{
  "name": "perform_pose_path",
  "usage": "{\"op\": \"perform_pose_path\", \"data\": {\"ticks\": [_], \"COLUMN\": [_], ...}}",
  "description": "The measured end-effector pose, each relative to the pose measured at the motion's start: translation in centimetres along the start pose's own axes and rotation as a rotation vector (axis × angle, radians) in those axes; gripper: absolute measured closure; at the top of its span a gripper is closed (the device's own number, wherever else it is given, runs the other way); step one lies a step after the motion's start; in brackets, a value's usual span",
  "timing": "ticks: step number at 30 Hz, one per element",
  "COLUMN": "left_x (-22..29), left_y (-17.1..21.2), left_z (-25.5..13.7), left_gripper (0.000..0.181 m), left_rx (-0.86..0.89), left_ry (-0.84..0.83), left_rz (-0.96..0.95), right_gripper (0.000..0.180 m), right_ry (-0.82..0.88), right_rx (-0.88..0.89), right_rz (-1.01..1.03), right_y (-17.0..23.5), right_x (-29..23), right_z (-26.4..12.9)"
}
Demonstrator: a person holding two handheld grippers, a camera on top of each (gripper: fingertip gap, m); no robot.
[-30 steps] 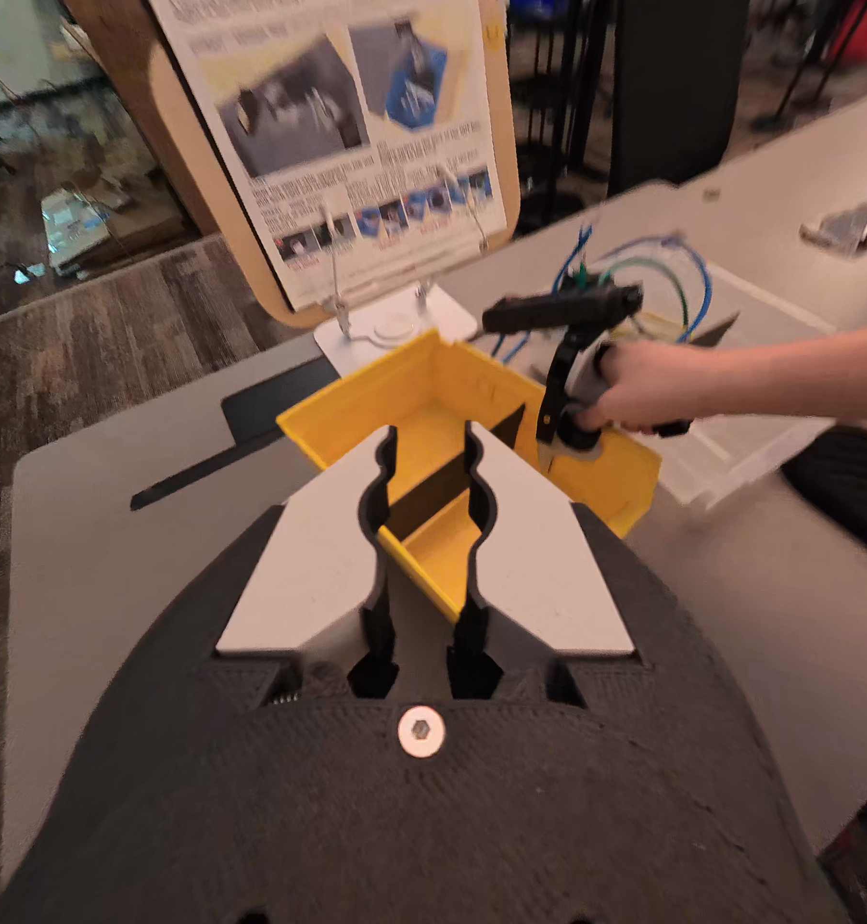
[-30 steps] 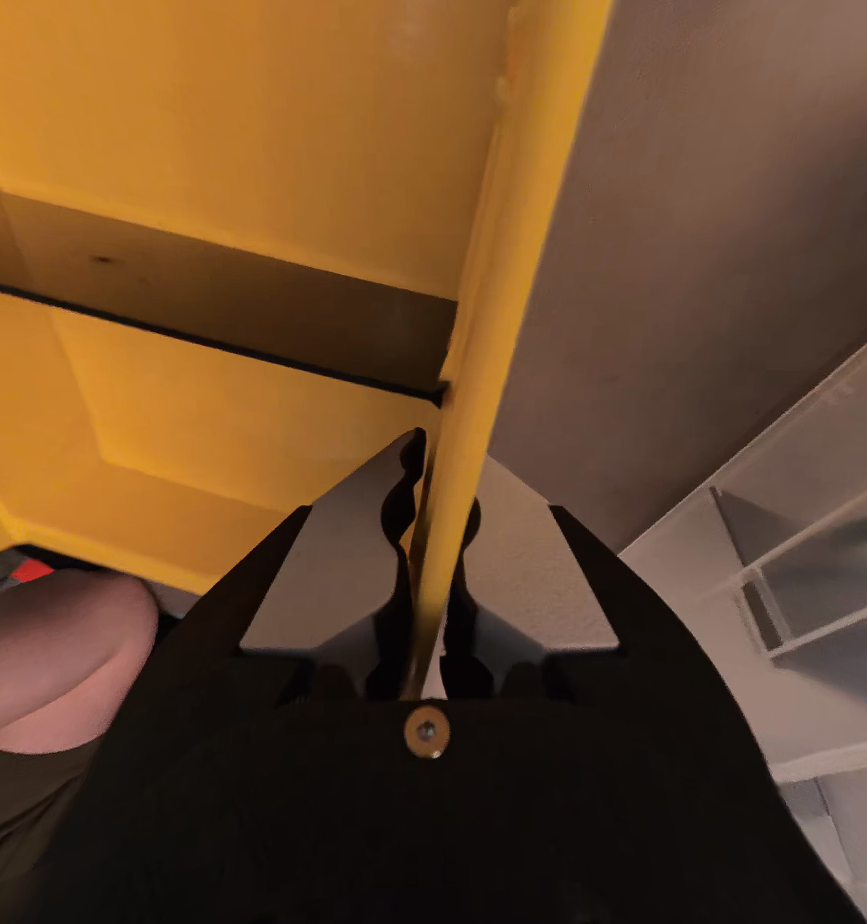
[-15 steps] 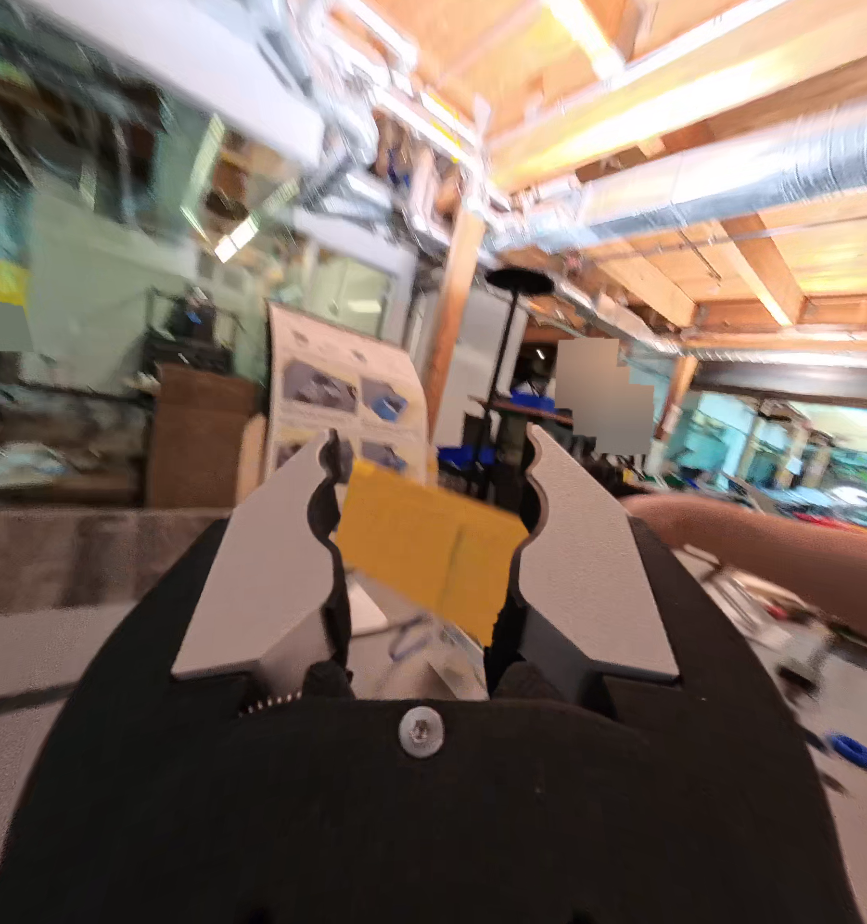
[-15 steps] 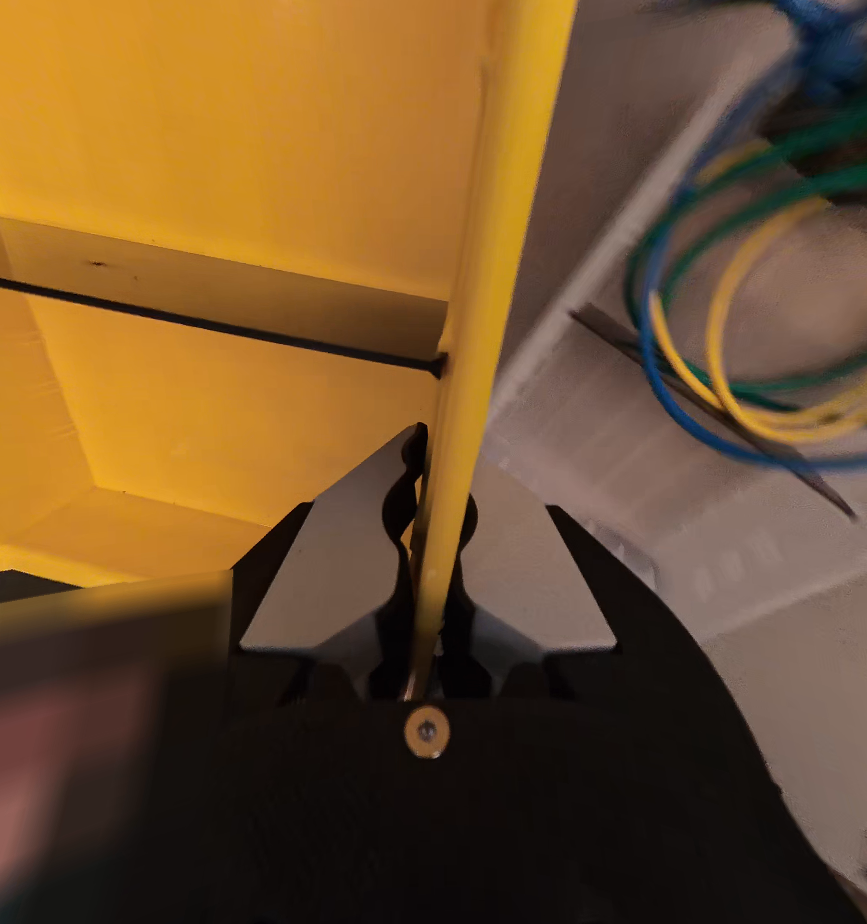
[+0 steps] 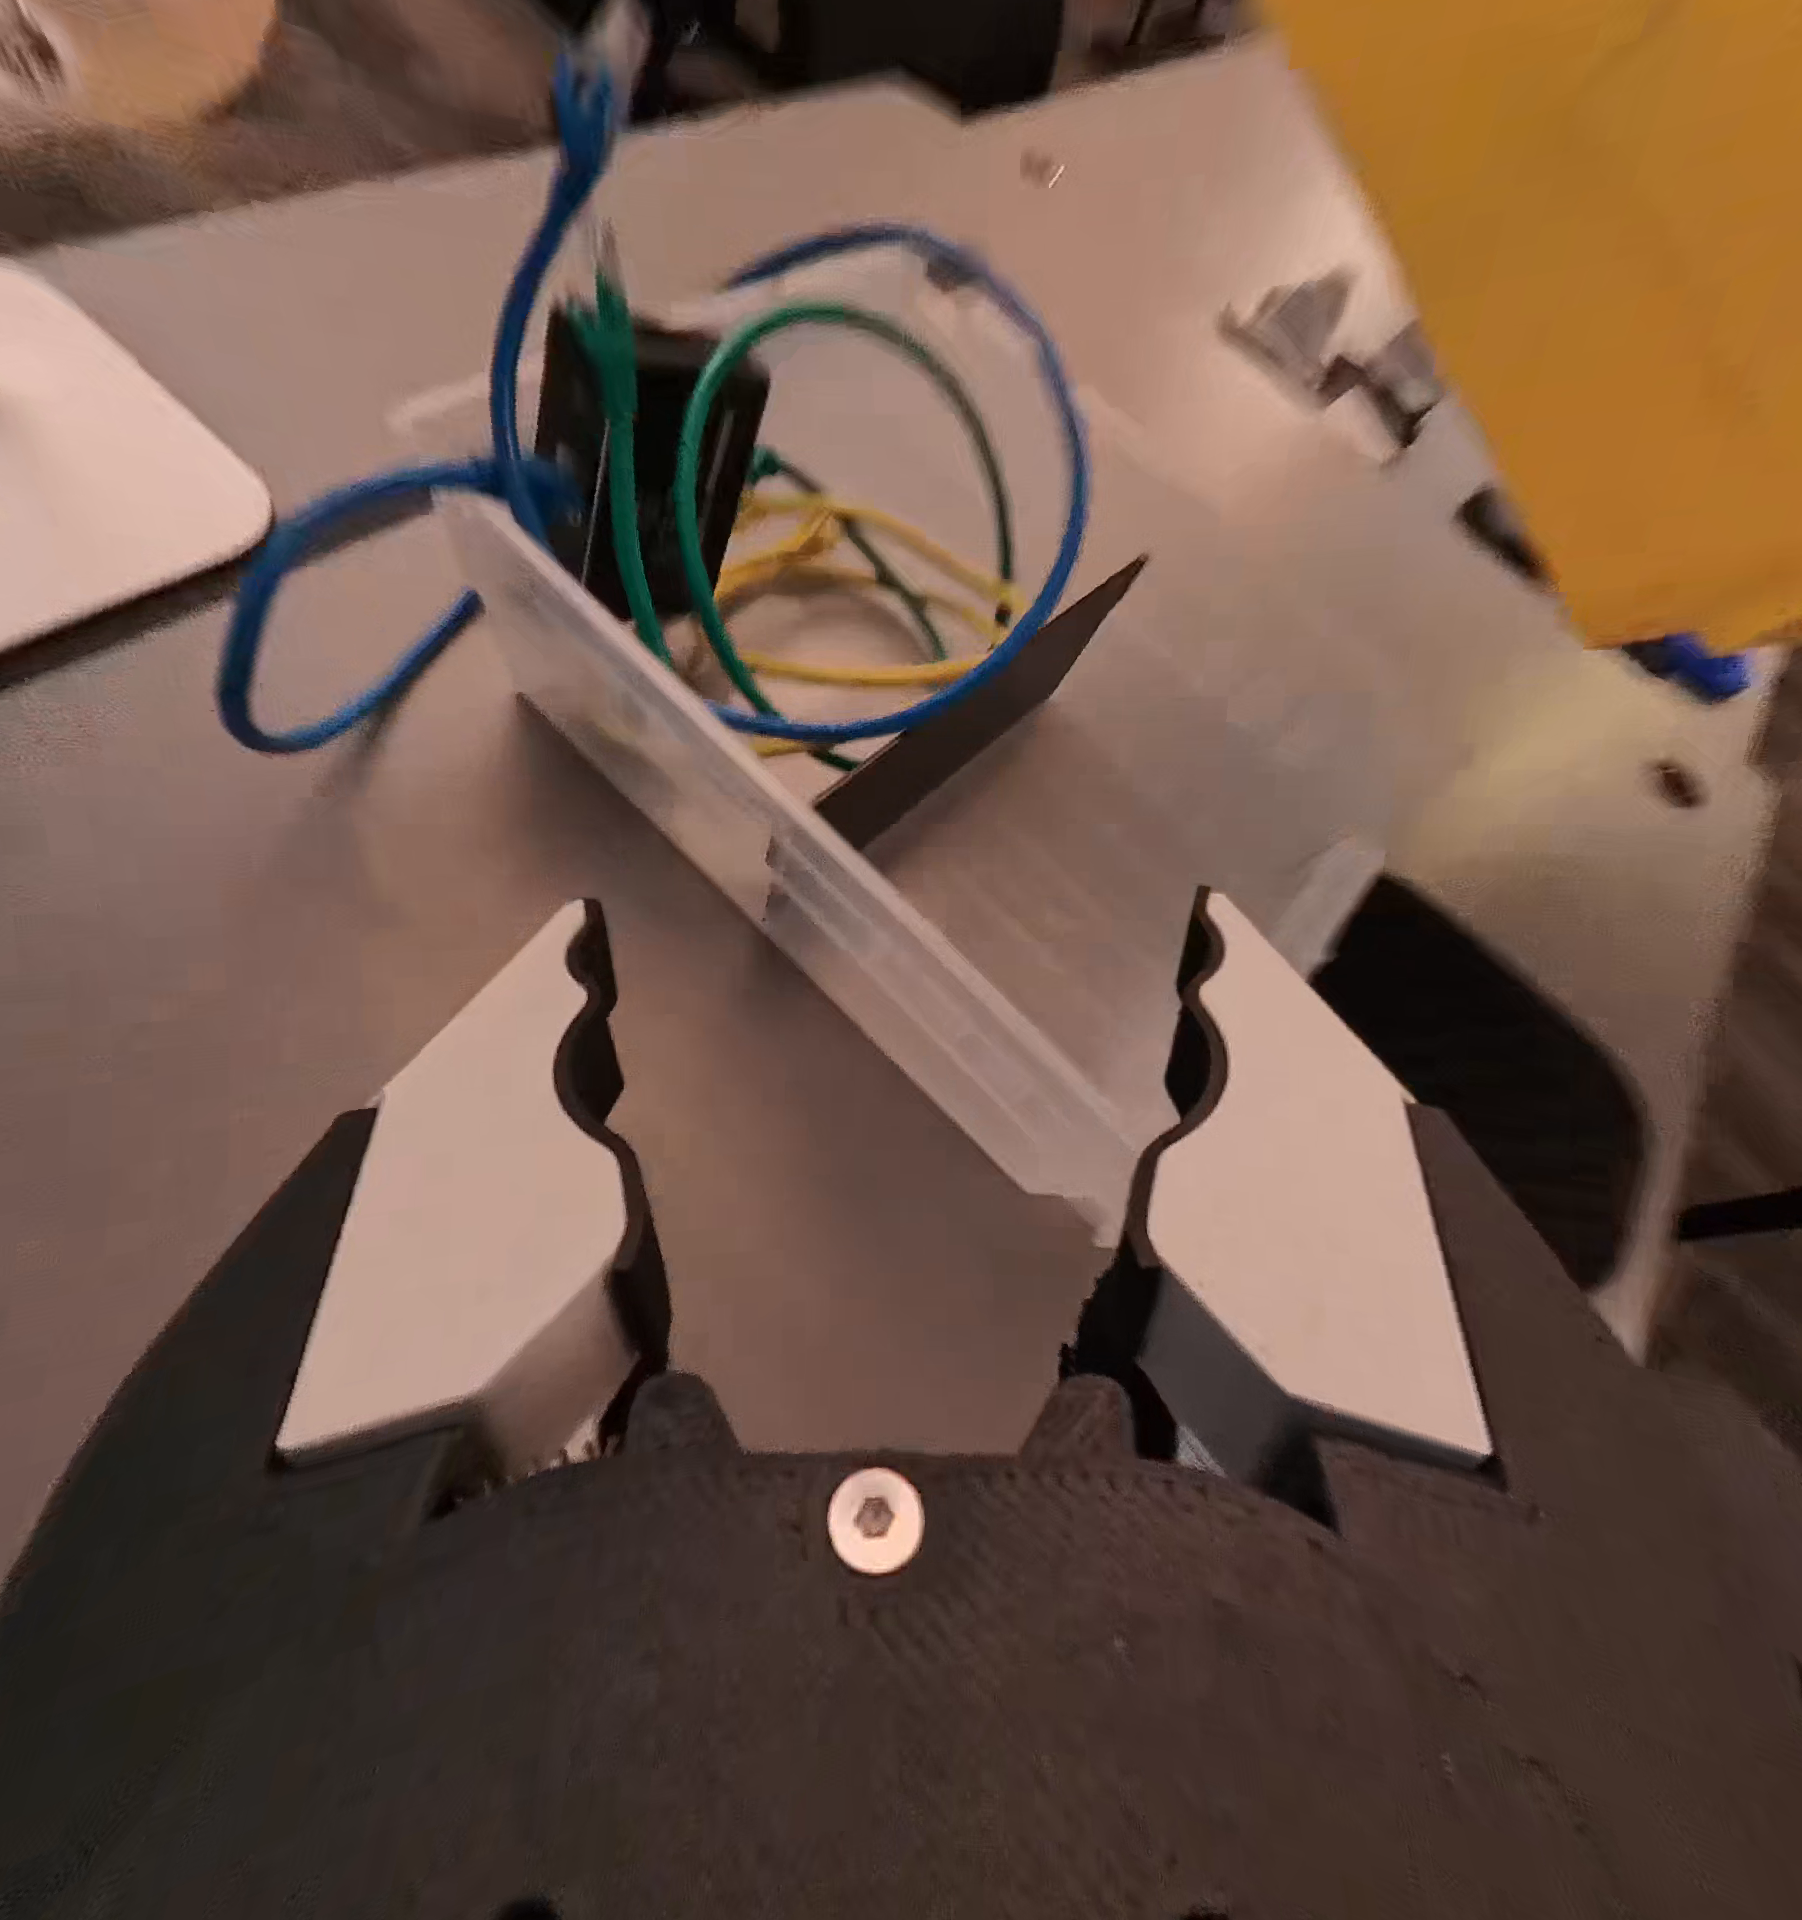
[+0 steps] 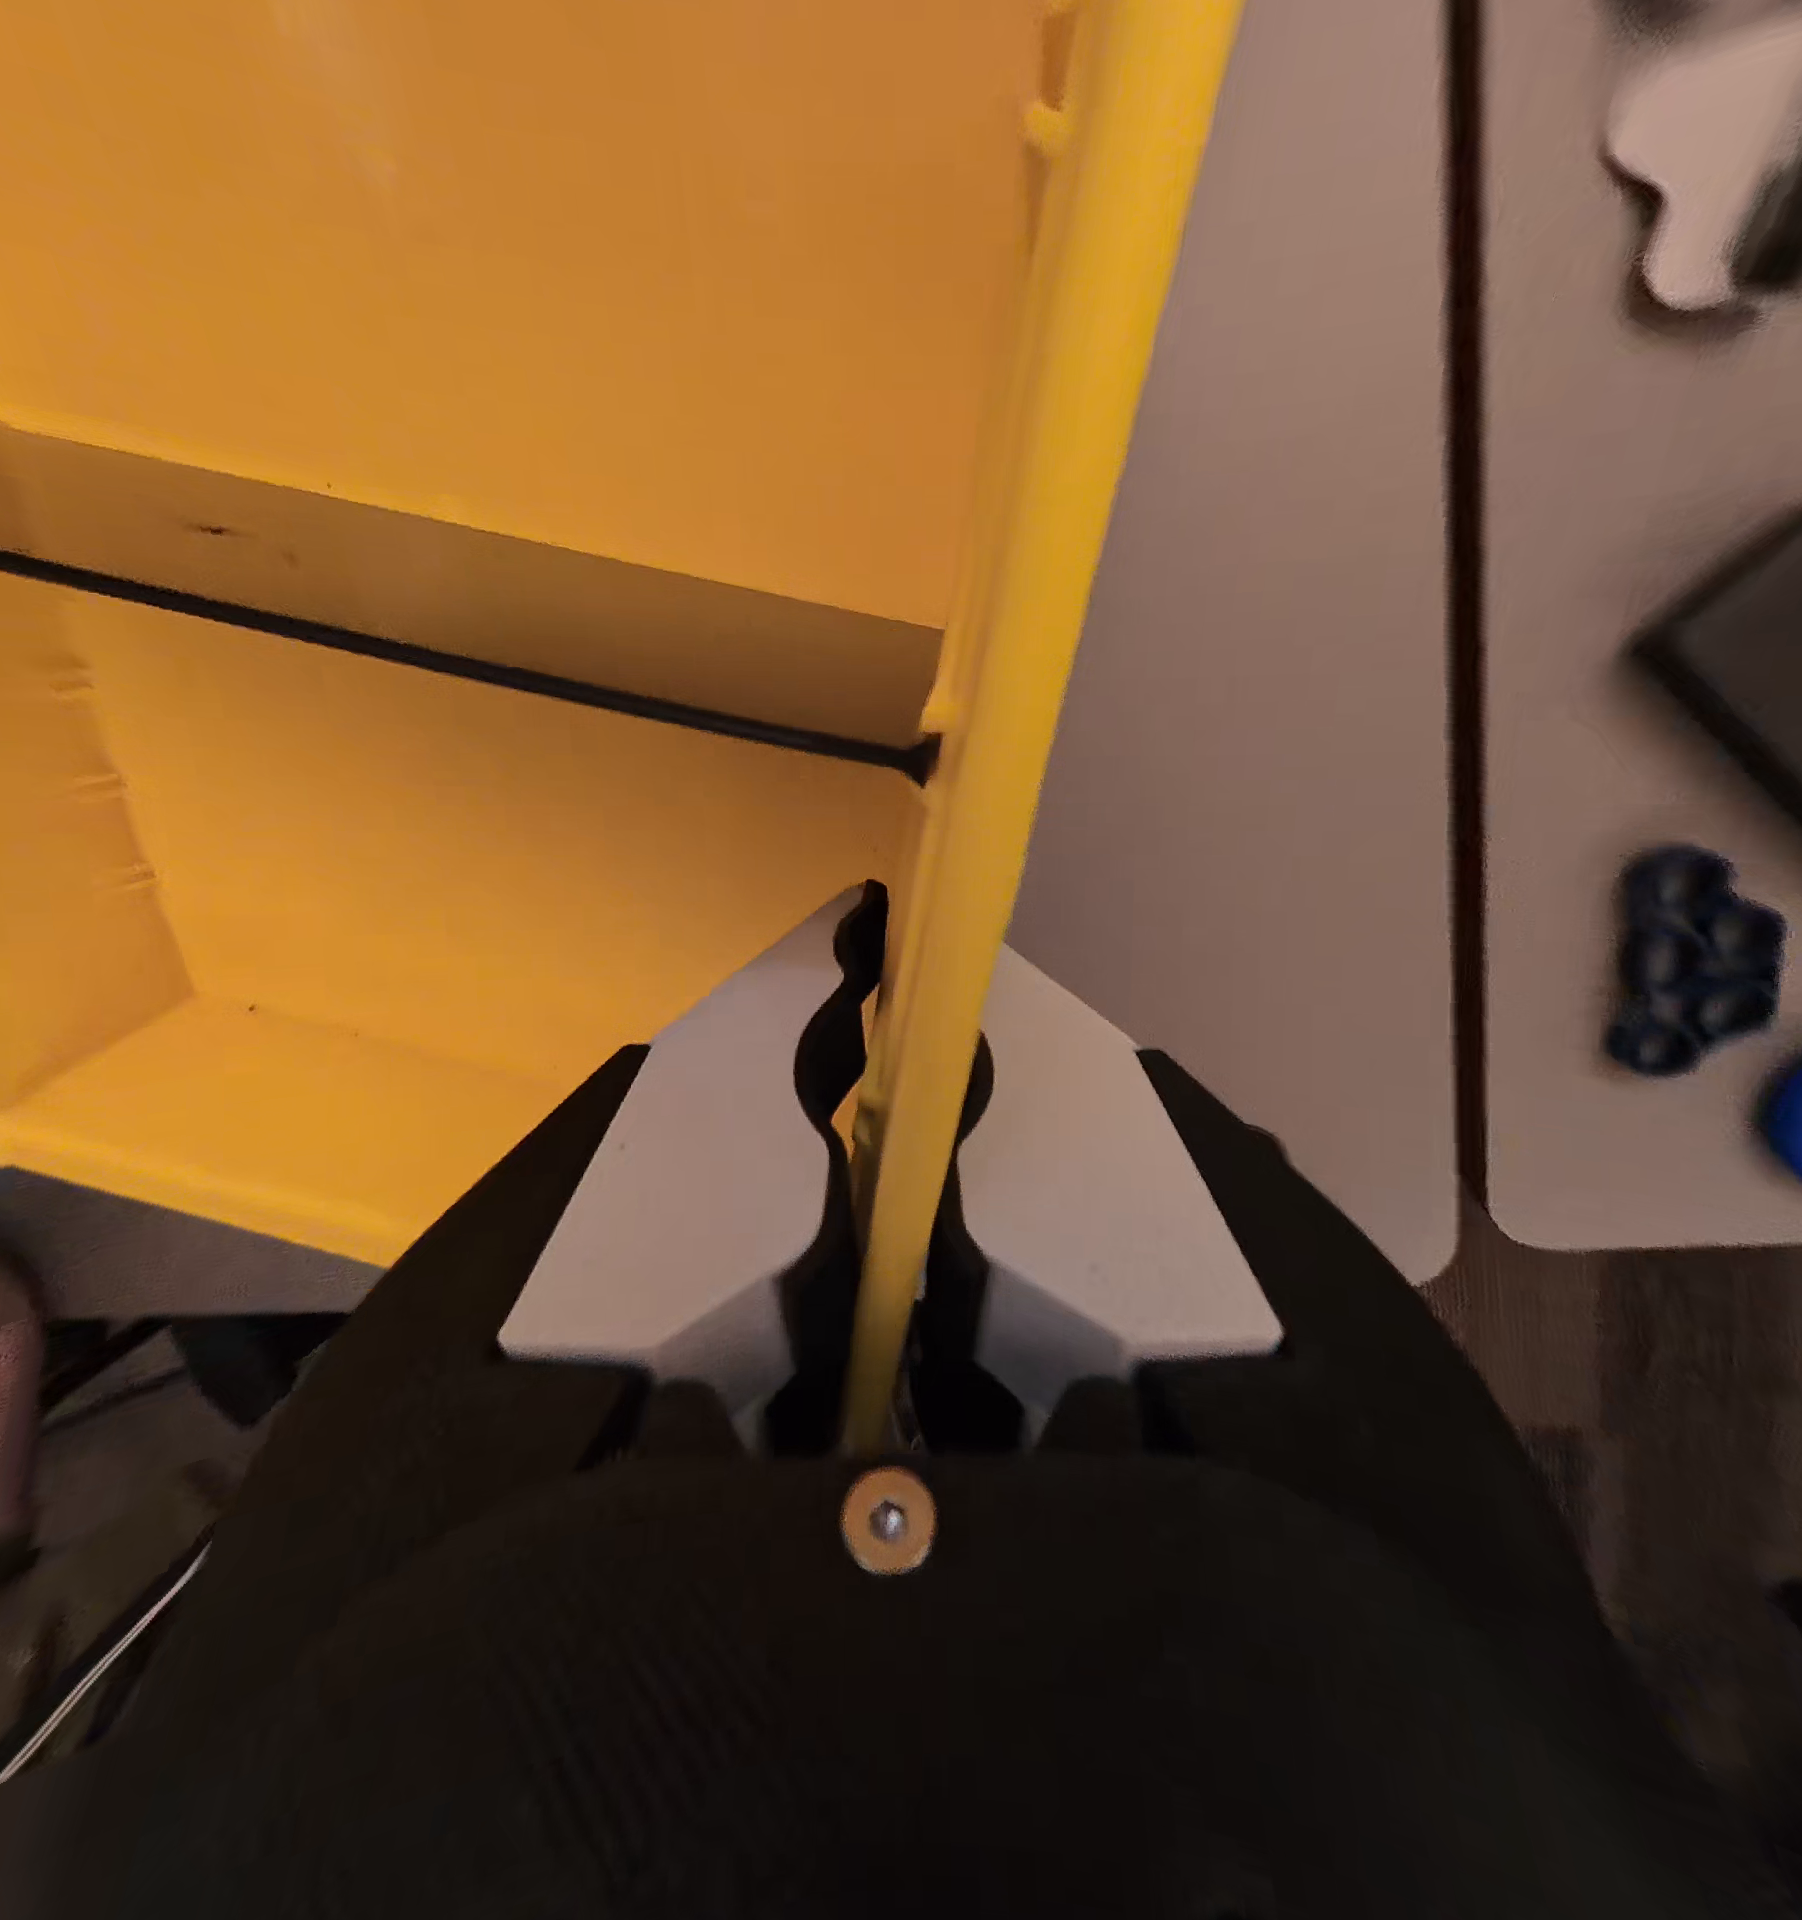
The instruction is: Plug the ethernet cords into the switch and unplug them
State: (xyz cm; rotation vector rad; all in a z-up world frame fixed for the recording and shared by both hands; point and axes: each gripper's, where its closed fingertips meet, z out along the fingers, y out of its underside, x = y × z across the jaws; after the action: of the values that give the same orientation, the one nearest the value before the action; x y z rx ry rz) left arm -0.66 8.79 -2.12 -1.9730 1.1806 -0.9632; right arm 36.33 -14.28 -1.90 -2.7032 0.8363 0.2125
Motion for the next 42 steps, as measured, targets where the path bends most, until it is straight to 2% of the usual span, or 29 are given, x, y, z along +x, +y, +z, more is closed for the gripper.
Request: {"op": "perform_pose_path", "data": {"ticks": [2, 4, 9, 11, 13, 16, 18, 23, 27, 33, 38, 42], "left_x": [-0.8, -0.6, 1.0, 1.8, 3.0, 3.6, 3.5, 0.7, -5.2, -15.2, -18.4, -21.7], "left_y": [2.1, 4.0, 5.9, 6.3, 7.0, 7.8, 7.9, 8.3, 8.0, 8.4, 10.4, 11.8], "left_z": [3.2, 5.3, 7.1, 7.2, 6.8, 6.2, 5.9, 3.2, -0.4, -6.6, -11.8, -15.9], "left_gripper": [0.072, 0.07, 0.071, 0.082, 0.107, 0.111, 0.114, 0.142, 0.163, 0.17, 0.172, 0.173], "left_rx": [-0.074, -0.156, -0.277, -0.335, -0.414, -0.487, -0.496, -0.578, -0.564, -0.481, -0.456, -0.411], "left_ry": [-0.026, 0.015, 0.168, 0.24, 0.355, 0.465, 0.482, 0.395, 0.235, -0.066, -0.101, -0.223], "left_rz": [-0.006, -0.053, -0.173, -0.203, -0.26, -0.307, -0.303, -0.204, -0.176, -0.191, -0.272, -0.375], "right_gripper": [0.177, 0.177, 0.177, 0.177, 0.176, 0.177, 0.177, 0.176, 0.173, 0.169, 0.172, 0.168], "right_ry": [0.032, 0.037, 0.044, 0.054, 0.056, 0.117, 0.111, 0.109, 0.133, 0.165, 0.157, 0.185], "right_rx": [-0.007, -0.031, -0.104, -0.135, -0.111, -0.119, -0.14, -0.145, -0.279, -0.319, -0.319, -0.324], "right_rz": [0.036, 0.06, 0.038, 0.005, -0.021, -0.041, -0.006, -0.006, 0.005, 0.015, 0.051, 0.044], "right_y": [1.8, 3.7, 7.0, 7.7, 7.1, 7.1, 7.6, 8.4, 11.3, 12.5, 12.0, 11.1], "right_x": [3.6, 6.0, 8.2, 8.0, 7.4, 7.5, 7.6, 7.7, 7.4, 7.2, 6.9, 6.7], "right_z": [1.8, 3.9, 9.3, 11.0, 11.0, 10.8, 10.9, 10.9, 10.6, 10.5, 10.6, 10.9]}}
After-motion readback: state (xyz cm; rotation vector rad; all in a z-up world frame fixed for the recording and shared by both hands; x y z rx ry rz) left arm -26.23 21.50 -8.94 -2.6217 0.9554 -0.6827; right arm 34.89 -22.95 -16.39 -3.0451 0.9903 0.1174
